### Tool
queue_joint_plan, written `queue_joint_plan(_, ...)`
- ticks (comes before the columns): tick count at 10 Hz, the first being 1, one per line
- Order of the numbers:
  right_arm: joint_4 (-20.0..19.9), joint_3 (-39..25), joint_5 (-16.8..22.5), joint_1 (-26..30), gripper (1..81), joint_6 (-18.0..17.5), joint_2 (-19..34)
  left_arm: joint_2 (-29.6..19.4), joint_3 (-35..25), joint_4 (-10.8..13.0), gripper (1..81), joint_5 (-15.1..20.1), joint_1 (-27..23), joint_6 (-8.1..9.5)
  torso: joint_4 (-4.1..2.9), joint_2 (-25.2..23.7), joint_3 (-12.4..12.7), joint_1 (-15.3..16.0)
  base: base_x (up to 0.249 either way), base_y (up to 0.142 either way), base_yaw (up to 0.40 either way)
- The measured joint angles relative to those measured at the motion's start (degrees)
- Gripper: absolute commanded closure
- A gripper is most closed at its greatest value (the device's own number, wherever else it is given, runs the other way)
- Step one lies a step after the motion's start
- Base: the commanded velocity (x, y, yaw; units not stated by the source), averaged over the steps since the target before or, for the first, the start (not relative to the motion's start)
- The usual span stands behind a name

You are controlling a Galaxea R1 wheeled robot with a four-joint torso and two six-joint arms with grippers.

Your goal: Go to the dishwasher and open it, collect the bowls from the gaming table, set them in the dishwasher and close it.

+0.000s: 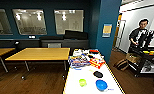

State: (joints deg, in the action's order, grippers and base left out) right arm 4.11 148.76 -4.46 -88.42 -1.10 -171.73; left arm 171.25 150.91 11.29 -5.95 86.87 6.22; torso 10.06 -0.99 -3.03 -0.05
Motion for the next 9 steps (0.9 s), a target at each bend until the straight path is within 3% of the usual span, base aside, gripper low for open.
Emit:
queue_joint_plan(3, 0.16, 0.02, 0.09, -0.35, 1.0, 0.00, -0.24, 0.02, 0.02, 0.00, 1.0, -0.09, -0.32, 0.04, 0.00, 0.00, 0.00, 0.00, 0.000, -0.126, 0.000)
queue_joint_plan(9, 0.21, 0.02, -0.02, -0.28, 1.0, 0.00, -0.16, 0.02, 0.00, -0.02, 1.0, -0.02, 0.00, 0.06, 0.00, 0.00, 0.00, 0.00, 0.000, 0.000, 0.000)
